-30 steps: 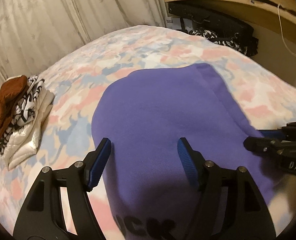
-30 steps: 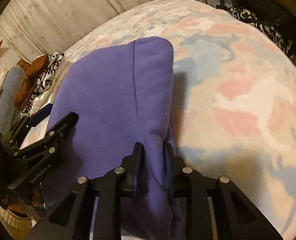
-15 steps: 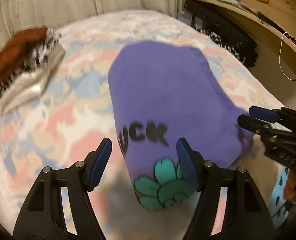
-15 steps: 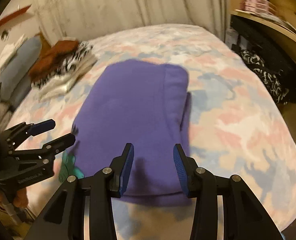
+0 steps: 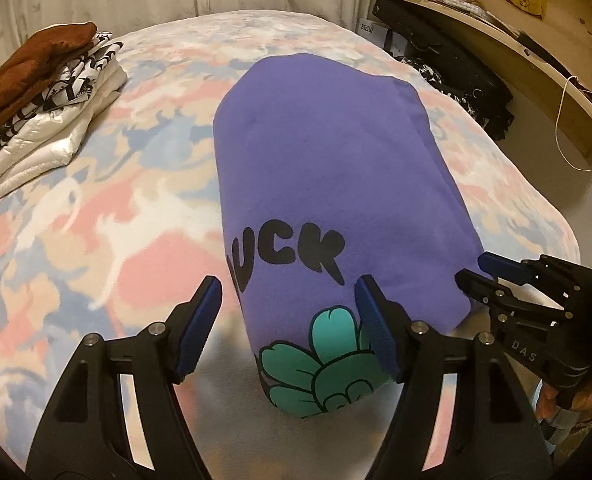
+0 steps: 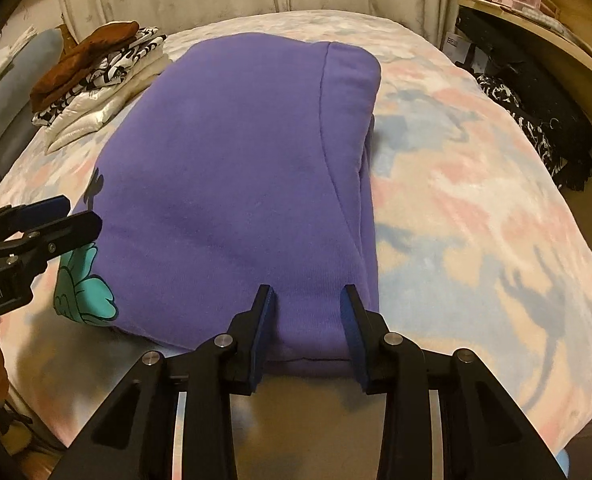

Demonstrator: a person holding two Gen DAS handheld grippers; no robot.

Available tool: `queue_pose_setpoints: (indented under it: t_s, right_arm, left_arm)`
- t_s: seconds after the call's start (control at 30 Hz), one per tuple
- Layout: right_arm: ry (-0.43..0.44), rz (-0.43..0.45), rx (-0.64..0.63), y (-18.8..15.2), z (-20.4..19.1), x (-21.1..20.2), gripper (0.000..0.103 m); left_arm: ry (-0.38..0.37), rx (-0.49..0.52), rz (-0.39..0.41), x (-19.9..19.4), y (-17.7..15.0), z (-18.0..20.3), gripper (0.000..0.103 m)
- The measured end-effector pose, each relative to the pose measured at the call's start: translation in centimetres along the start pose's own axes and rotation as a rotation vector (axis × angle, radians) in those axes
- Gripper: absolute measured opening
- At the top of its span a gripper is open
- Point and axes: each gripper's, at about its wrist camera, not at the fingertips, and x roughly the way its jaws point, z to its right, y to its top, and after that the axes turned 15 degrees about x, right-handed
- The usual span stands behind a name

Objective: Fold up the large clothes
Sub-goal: 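Grasp the folded hoodie bundle with both tools from its two sides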

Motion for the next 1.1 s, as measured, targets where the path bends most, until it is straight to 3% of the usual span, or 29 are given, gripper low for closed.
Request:
queue_pose_setpoints:
  t_s: [0.23,0.33,0.43,0.6,0.8,0.93,1.1]
  right_arm:
    - [0.041,-0.029,0.029,1.8,0.1,1.1,0.049]
    - [0.045,-0.034,0.029,2.3,-0.1,0.6,0.055]
    - [0.052,-0.026,0.034,3.2,-0.1,0.0,0.068]
    - [0.099,-0.022,0.065,5.1,0.5,-1.6,0.085]
    - [0.176,-0.052,0.139,8.9,2.3,-0.8,0.088]
    - [0.224,-0.118,0.184,11.1,3.6,2.7,0.088]
    - [0.273,-0.210,0.237,11.6,4.8,7.3,0.088]
  left_arm:
    - [-0.012,-0.018,-0.006,-0.7,0.2,-0.3,0.067]
    - [-0.050,-0.038,-0.013,-1.0,0.5,-0.9,0.067]
    - [-0.127,-0.087,-0.015,-1.1,0.8,-2.0,0.070]
    - [-0.164,-0.151,0.012,-1.4,1.9,-4.1,0.073]
    - [-0.264,-0.209,0.001,0.7,3.1,-6.3,0.077]
    - [-0.324,-0.234,-0.038,3.7,3.3,-6.6,0.077]
    - [-0.395,-0.248,-0.040,6.1,3.3,-6.8,0.094]
